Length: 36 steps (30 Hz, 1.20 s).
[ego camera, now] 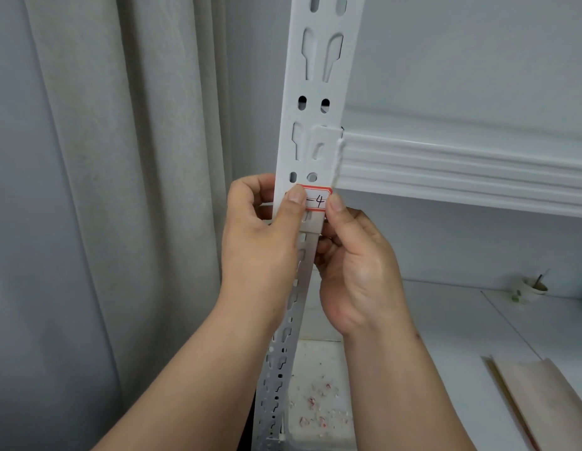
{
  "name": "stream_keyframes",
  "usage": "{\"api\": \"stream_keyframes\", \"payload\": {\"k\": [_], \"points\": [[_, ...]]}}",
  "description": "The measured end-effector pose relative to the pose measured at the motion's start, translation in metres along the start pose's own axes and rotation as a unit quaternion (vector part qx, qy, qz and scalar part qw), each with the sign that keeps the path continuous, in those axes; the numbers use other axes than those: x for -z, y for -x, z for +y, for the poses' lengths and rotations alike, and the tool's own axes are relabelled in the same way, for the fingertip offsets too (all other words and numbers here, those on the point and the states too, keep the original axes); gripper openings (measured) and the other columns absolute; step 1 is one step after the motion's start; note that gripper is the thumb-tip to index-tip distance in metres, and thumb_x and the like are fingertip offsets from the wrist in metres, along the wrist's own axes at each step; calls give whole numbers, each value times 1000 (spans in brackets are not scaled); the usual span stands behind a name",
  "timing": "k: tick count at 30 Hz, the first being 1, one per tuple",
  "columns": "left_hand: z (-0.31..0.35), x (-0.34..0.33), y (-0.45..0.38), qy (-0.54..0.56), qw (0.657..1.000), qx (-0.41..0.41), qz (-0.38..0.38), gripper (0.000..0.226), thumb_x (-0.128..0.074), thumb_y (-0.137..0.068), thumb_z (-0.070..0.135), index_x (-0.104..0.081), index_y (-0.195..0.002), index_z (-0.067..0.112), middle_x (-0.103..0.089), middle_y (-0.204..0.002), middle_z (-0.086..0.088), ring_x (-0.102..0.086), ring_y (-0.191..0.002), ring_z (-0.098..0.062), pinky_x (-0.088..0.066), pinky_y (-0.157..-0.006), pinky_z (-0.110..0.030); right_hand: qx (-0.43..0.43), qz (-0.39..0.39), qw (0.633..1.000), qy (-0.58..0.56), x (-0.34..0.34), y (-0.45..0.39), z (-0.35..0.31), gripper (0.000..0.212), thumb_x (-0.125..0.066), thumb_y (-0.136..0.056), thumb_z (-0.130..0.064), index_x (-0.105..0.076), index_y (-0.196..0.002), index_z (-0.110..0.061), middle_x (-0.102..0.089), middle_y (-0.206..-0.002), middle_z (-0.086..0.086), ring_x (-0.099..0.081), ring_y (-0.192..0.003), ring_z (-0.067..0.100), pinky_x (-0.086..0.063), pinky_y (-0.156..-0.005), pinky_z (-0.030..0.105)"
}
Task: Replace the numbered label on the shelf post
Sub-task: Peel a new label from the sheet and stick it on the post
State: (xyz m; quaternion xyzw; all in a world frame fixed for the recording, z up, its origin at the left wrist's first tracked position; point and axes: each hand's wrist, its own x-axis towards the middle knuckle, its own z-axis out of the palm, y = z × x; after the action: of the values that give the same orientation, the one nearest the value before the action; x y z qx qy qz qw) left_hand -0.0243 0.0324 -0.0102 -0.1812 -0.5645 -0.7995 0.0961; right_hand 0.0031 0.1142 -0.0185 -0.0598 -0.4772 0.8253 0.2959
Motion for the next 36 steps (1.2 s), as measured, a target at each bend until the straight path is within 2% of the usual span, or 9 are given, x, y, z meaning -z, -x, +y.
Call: {"api": "stream_keyframes", "payload": {"k": [3, 6, 8, 10, 15, 18, 23, 31, 36], "points": [[-3, 0, 0, -4, 1000, -11, -2, 11, -64, -91, 29, -57, -99, 30, -70, -100, 5, -70, -89, -14, -58, -79, -37, 1, 18, 1000, -14, 0, 4, 4, 10, -69, -85, -21, -62, -80, -14, -58, -83, 15, -46, -72, 24, -44, -62, 27], [-6, 1, 0, -24, 999, -29, 0, 13, -60, -89, 32, -57, -101, 34, -68, -105, 8, -66, -92, -10, -52, -77, -26, 111, 102, 984, 90, 0, 15, 12, 17, -64, -88, -9, -62, -78, -21, -60, -71, -7, -50, -63, 9, -43, -63, 22], [-9, 2, 2, -47, 998, -43, 14, 21, -57, -86, 33, -55, -106, 34, -65, -113, 5, -65, -97, -10, -51, -80, -26, 229, 128, 944, 199, -4, 24, 16, 18, -63, -88, -11, -62, -86, -29, -60, -77, -11, -54, -68, 2, -44, -67, 14], [-11, 3, 4, -86, 993, -65, 39, 26, -57, -86, 31, -51, -112, 30, -61, -120, 1, -63, -104, -11, -53, -88, -33, 329, 128, 895, 273, -9, 29, 19, 23, -60, -86, -12, -62, -99, -31, -58, -88, -3, -56, -75, 3, -42, -71, 9], [-11, 5, 11, -151, 975, -153, 65, 23, -56, -90, 21, -48, -110, 30, -55, -117, 4, -58, -106, -13, -50, -91, -28, 398, 134, 840, 342, -12, 27, 21, 39, -55, -88, -11, -63, -125, -18, -53, -99, -2, -59, -85, 12, -43, -80, 12], [-15, 7, 11, -168, 968, -176, 60, 24, -55, -88, 20, -48, -110, 29, -52, -113, 10, -54, -106, -7, -43, -88, -12, 406, 127, 838, 343, -10, 25, 24, 39, -53, -88, -4, -64, -124, -13, -54, -97, -1, -58, -88, 8, -42, -80, 11], [-20, 8, 12, -176, 966, -177, 60, 28, -57, -87, 16, -48, -110, 28, -49, -112, 16, -52, -105, -3, -39, -88, -8, 381, 102, 868, 302, -10, 27, 29, 41, -47, -88, 3, -62, -125, -9, -54, -101, 4, -57, -93, 4, -39, -81, 6], [-20, 4, 13, -171, 972, -152, 53, 32, -60, -87, 12, -46, -109, 31, -55, -115, 7, -54, -108, -6, -41, -88, -9, 335, 92, 901, 259, -10, 27, 23, 39, -46, -86, -3, -66, -117, -16, -60, -109, 0, -60, -100, 7, -48, -85, 17], [-21, 4, 15, -183, 970, -154, 47, 32, -59, -87, 12, -47, -111, 30, -57, -116, 7, -55, -109, -5, -37, -88, -4, 347, 88, 888, 287, -6, 28, 23, 42, -47, -84, -3, -62, -117, -25, -60, -109, -4, -59, -106, 19, -51, -90, 38]]}}
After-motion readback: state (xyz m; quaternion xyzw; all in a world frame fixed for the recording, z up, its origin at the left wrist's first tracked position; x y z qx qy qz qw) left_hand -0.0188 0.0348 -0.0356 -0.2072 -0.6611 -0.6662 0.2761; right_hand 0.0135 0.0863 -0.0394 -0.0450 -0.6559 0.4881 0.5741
